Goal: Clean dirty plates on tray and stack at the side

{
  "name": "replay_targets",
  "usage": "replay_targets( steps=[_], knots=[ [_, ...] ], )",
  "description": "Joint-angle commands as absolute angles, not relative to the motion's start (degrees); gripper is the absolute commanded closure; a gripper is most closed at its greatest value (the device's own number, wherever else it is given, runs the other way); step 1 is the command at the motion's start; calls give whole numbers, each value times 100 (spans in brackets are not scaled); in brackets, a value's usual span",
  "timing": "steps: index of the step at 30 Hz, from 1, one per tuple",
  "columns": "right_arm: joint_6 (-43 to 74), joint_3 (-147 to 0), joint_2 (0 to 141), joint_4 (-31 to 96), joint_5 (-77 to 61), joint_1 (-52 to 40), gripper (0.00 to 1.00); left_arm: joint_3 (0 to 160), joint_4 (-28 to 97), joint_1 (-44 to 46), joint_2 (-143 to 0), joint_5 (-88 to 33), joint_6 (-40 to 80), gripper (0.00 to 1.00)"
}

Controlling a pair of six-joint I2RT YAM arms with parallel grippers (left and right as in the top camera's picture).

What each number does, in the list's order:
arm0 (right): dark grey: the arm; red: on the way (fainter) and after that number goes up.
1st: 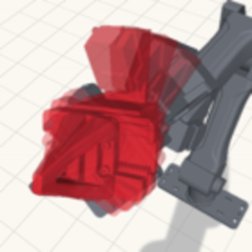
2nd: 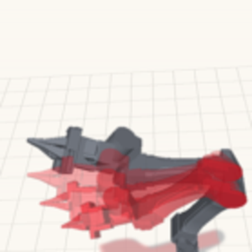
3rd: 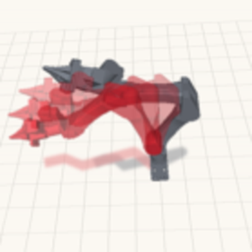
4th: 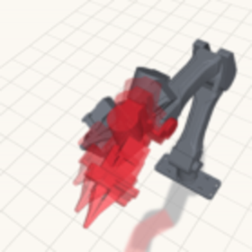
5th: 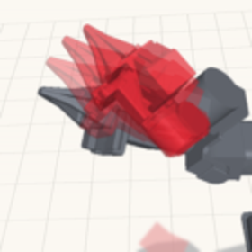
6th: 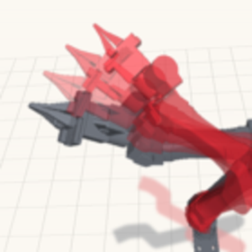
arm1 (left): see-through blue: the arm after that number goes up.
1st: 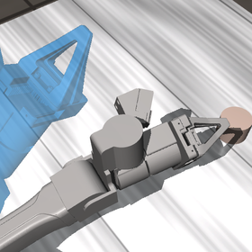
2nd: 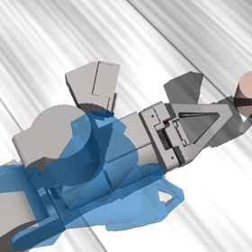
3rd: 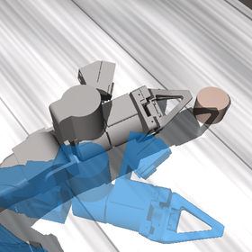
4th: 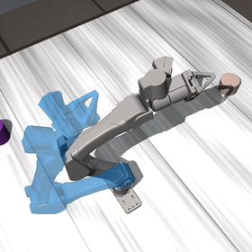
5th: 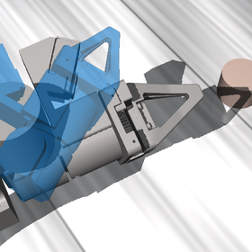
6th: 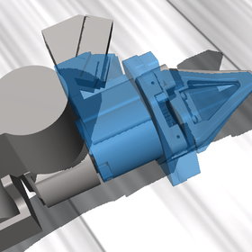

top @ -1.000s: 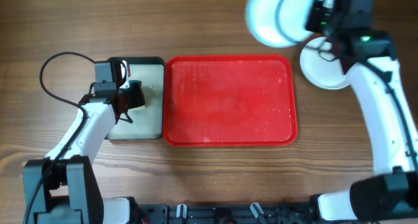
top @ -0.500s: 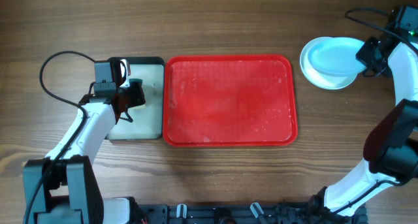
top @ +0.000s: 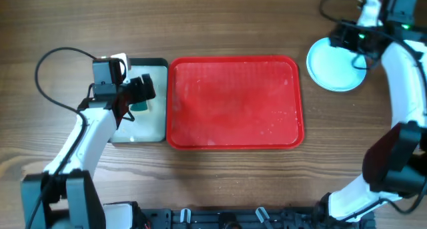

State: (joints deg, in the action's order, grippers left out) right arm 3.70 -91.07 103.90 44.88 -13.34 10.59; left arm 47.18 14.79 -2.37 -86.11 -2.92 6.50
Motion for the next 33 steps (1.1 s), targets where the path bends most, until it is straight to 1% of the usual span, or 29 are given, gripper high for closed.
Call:
replay_targets(
  steps=[1, 2, 3, 8, 23, 27, 30, 33],
  knots=[
    [169, -9225, 10213, 4464, -1850, 370, 15, 4709, 1435, -237, -8412, -360, 642, 0],
    [169, -9225, 10213, 4464, -1850, 193, 5, 4709, 1457, -237, -8412, -360, 642, 0],
    [169, -9225, 10213, 4462, -1850, 8, 1, 4709, 1455, -237, -8412, -360, 642, 0],
    [167, -9225, 10215, 4460, -1848, -408, 0, 4709, 1457, -237, -8412, -360, 642, 0],
    [165, -9225, 10215, 4460, -1846, -405, 0, 4709, 1459, -237, -8348, -360, 642, 0],
    [165, -9225, 10215, 4460, -1846, -405, 0, 4709, 1614, -237, -7542, -36, 639, 0],
    [167, -9225, 10215, 4460, -1846, -405, 0, 4709, 1892, -237, -6471, -36, 639, 0],
    [165, -9225, 10215, 4460, -1846, -405, 0, 4709, 2174, -290, -4812, 252, 617, 0]
  ],
)
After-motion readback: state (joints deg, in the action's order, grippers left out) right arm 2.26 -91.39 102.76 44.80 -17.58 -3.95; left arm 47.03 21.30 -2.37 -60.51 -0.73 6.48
